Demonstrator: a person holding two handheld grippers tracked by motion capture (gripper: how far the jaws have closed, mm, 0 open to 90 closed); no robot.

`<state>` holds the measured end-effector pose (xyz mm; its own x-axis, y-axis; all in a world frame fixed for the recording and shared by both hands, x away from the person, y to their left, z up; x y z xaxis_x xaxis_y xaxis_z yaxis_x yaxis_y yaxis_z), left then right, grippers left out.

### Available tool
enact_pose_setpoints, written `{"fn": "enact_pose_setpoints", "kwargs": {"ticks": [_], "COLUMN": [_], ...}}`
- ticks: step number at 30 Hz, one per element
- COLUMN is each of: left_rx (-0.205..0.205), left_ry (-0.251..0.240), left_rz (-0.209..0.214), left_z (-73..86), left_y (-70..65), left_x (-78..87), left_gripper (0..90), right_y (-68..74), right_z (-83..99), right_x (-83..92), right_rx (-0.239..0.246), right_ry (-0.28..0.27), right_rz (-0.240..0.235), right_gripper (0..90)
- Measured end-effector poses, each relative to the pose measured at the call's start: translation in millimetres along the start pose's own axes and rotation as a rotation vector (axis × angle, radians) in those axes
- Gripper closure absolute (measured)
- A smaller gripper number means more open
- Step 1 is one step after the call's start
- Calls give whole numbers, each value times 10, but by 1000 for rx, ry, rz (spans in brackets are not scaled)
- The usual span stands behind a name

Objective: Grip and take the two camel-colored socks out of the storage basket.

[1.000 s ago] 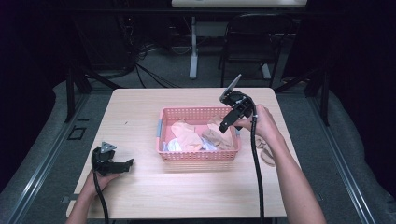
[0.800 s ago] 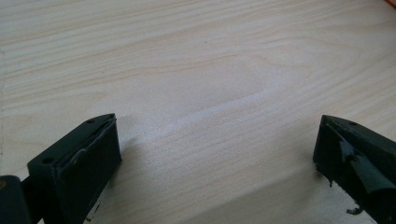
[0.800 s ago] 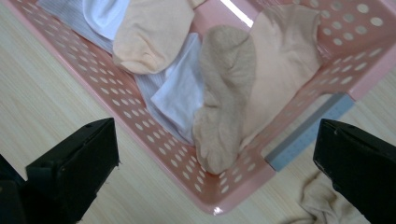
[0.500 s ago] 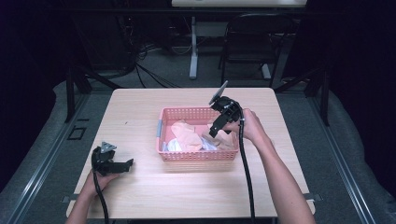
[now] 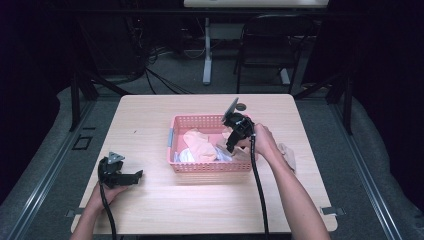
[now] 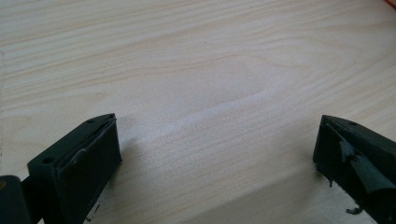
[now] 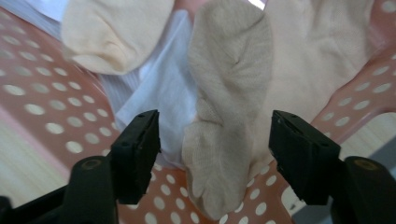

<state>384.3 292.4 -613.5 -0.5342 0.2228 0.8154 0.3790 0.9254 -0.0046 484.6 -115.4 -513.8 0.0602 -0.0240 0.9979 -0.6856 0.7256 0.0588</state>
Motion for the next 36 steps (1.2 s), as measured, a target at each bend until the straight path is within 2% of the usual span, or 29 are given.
{"fn": "enact_pose_setpoints", "kwargs": {"ticks": [2, 3, 12, 15, 16, 17, 19, 22, 25, 27, 28, 29, 32, 36], "left_rx": [-2, -2, -1, -1, 0, 0, 0, -1, 1, 1, 1, 1, 1, 1], "left_ry": [-1, 0, 0, -1, -1, -1, -1, -2, -1, -1, -1, -1, -1, 0], "left_rz": [-2, -1, 0, 0, 0, 0, 0, -1, -1, -1, -2, -2, -1, -1], "left_z": [-1, 0, 0, -2, -2, -2, -2, -3, -1, -1, -1, -1, -2, -2], "left_y": [2, 2, 1, 0, 0, 0, 0, 0, -2, -2, -3, -2, -2, -2], "left_x": [0, 0, 0, -2, -2, -2, -2, -3, -1, -1, -1, -1, -2, -1], "left_gripper": [4, 4, 4, 4, 4, 4, 4, 4, 4, 5, 5, 5, 5, 5], "right_y": [-3, -17, -30, -51, -35, -42, -25, -24, -18, -28, -16, -21, -1, 36], "right_z": [-20, -33, -82, -74, -70, -67, -57, -43, -22, -5, 3, 12, 32, 50], "right_x": [-100, -131, -301, -295, -322, -311, -321, -253, -182, -100, -73, -20, 105, 275], "right_rx": [-12, 4, -30, -6, -32, -19, -36, -27, -35, -28, -35, -22, -28, -15], "right_ry": [9, 41, 66, 108, 76, 94, 72, 67, 32, 34, 9, 17, -16, -32], "right_rz": [8, 20, 39, 54, 45, 55, 50, 58, 46, 48, 39, 47, 45, 52], "right_gripper": [392, 414, 593, 668, 720, 745, 797, 832, 844, 848, 850, 850, 852, 853]}}
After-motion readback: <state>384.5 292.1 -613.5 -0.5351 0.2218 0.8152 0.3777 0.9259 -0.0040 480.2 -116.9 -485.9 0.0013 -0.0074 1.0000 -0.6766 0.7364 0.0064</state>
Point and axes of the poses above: each handheld gripper's, and its own axes: x roughly backward along the jaws, z roughly out of its underside, y roughly to its left, the point moved 3 cm from there along -x, roughly forward along the jaws, and after that the axes turned 10 degrees about y, right-handed, at the moved point
